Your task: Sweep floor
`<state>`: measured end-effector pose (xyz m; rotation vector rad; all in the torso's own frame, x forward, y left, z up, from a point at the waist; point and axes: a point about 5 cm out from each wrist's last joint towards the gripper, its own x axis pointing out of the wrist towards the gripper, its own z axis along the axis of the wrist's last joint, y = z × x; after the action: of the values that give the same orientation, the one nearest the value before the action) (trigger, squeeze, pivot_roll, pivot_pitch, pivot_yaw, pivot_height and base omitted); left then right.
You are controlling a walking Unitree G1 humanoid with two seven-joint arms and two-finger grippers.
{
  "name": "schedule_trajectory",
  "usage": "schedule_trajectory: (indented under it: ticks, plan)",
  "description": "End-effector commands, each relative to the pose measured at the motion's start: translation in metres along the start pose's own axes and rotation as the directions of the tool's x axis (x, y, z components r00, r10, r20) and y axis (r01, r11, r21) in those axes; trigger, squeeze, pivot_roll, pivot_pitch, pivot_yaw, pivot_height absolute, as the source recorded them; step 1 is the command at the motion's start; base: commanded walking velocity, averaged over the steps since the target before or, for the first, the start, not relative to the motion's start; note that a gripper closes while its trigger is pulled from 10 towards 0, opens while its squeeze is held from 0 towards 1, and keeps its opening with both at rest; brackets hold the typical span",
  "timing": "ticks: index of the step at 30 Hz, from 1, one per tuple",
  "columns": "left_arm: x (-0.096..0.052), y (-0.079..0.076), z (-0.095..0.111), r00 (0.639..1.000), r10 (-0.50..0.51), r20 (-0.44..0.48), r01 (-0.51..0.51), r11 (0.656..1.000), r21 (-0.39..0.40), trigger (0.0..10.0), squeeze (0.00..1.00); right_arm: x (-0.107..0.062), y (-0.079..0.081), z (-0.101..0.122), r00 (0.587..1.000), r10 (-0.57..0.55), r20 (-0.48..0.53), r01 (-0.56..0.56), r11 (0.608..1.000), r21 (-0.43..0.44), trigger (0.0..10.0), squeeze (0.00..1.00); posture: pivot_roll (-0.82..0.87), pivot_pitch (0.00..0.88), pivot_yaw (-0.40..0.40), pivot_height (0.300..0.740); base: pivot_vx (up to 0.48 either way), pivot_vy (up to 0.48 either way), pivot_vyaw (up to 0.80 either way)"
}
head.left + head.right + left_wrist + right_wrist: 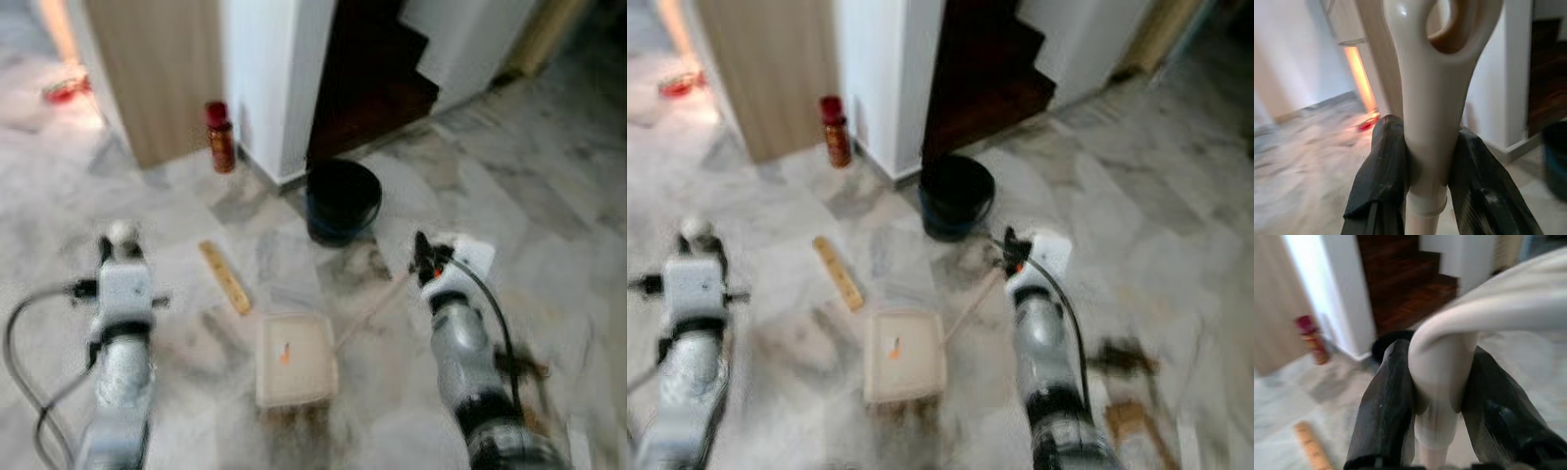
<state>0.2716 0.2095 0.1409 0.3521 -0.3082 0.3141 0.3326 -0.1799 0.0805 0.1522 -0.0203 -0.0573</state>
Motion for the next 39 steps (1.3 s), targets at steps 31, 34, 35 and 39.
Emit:
schedule_trajectory:
  ticks: [31, 34, 35, 39]
  plan:
    - [0.0057, 0.0069, 0.0135, 0.998, -0.001, 0.066, 0.0, 1.0, 0.01, 10.0, 0.0, 0.0075, 0.0104, 0.0122, 0.999, 0.017, 0.044, -0.017, 1.0, 0.012, 10.0, 0.0, 0.15, 0.137, -0.132, 0.74, 0.0, 0.441, -0.63]
    - [0.0058, 0.0065, 0.0139, 0.998, -0.003, 0.067, 0.002, 1.0, 0.01, 10.0, 0.0, 0.0076, 0.0104, 0.0124, 0.999, 0.017, 0.044, -0.018, 1.0, 0.012, 10.0, 0.0, 0.15, 0.14, -0.133, 0.74, 0.0, 0.442, -0.79]
    - [0.0056, 0.0063, 0.0138, 0.998, -0.004, 0.066, 0.003, 1.0, 0.009, 10.0, 0.0, 0.0076, 0.0103, 0.0124, 0.999, 0.017, 0.044, -0.018, 1.0, 0.011, 10.0, 0.0, 0.15, 0.14, -0.133, 0.74, 0.0, 0.442, -0.79]
    - [0.0056, 0.0058, 0.0139, 0.998, -0.007, 0.065, 0.006, 1.0, 0.008, 10.0, 0.0, 0.0074, 0.0102, 0.0126, 0.999, 0.017, 0.046, -0.018, 1.0, 0.008, 10.0, 0.0, 0.15, 0.142, -0.133, 0.74, 0.0, 0.442, -0.79]
